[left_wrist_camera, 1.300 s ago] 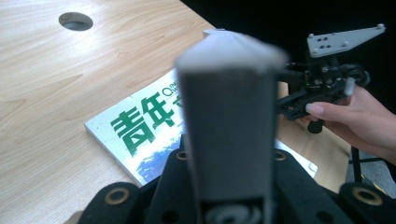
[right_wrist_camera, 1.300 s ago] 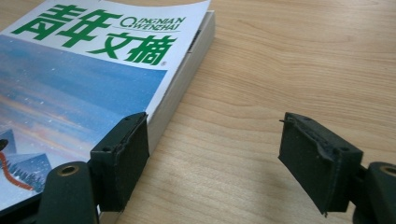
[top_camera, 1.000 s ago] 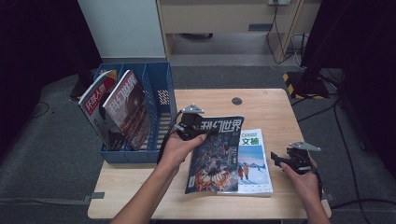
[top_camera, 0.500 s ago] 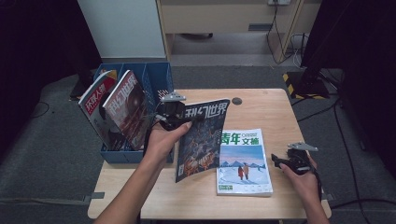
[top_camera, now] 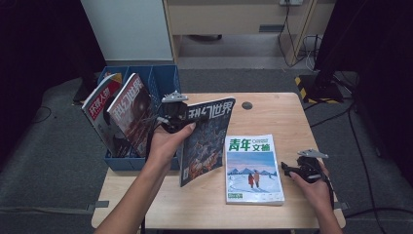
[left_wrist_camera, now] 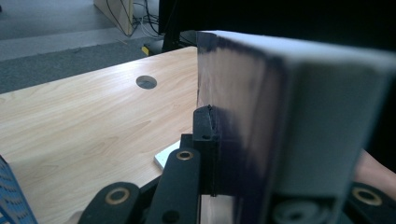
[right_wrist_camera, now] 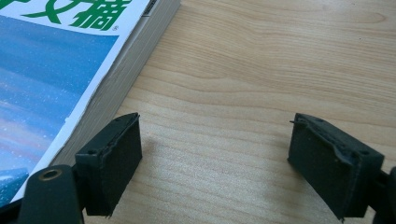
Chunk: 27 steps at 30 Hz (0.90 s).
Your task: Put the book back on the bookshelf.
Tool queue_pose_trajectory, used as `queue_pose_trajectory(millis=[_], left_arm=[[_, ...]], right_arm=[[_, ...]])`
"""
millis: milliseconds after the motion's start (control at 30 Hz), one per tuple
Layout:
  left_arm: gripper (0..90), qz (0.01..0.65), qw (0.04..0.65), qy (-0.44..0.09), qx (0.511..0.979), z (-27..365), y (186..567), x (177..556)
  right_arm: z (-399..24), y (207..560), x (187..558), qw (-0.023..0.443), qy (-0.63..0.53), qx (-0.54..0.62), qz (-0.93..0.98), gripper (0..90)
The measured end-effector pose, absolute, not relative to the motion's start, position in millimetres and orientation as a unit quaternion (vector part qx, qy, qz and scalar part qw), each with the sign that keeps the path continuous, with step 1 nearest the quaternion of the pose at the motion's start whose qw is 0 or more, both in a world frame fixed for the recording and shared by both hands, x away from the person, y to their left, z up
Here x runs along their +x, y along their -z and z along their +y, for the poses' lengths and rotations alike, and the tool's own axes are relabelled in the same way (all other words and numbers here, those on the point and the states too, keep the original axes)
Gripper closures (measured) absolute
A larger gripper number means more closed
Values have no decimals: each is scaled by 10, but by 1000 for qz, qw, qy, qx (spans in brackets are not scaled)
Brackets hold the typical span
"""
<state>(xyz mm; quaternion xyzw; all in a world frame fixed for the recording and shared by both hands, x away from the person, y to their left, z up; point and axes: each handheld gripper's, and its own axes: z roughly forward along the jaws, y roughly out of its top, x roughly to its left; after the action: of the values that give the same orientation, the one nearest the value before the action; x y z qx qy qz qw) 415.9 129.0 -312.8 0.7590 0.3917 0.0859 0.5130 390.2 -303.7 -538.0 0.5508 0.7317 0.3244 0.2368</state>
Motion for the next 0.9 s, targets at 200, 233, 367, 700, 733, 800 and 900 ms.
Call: queue_pose_trajectory(millis=[200,233,367,700,733,800,900], left_arm=[[821,395,517,-86,755,1340,3065,4150],[821,395,516,-88,755,1344,3060,4149],[821,396,516,-93,754,1364,3025,4143],[821,403,531,-103,739,1519,2863,4113],[821,402,531,-105,738,1537,2843,4107],[821,404,530,-110,737,1573,2809,4092],[821,405,530,-116,736,1634,2768,4073]], right_arm=[[-3035,5381,3898,237,-323,552,732,163],[-3034,5381,3898,237,-323,552,732,163],[-3031,5382,3898,237,-324,553,730,162],[-3028,5382,3898,237,-324,553,730,158],[-3028,5382,3898,237,-324,553,730,158],[-3027,5383,3899,238,-323,553,730,158],[-3026,5381,3897,236,-323,553,730,158]])
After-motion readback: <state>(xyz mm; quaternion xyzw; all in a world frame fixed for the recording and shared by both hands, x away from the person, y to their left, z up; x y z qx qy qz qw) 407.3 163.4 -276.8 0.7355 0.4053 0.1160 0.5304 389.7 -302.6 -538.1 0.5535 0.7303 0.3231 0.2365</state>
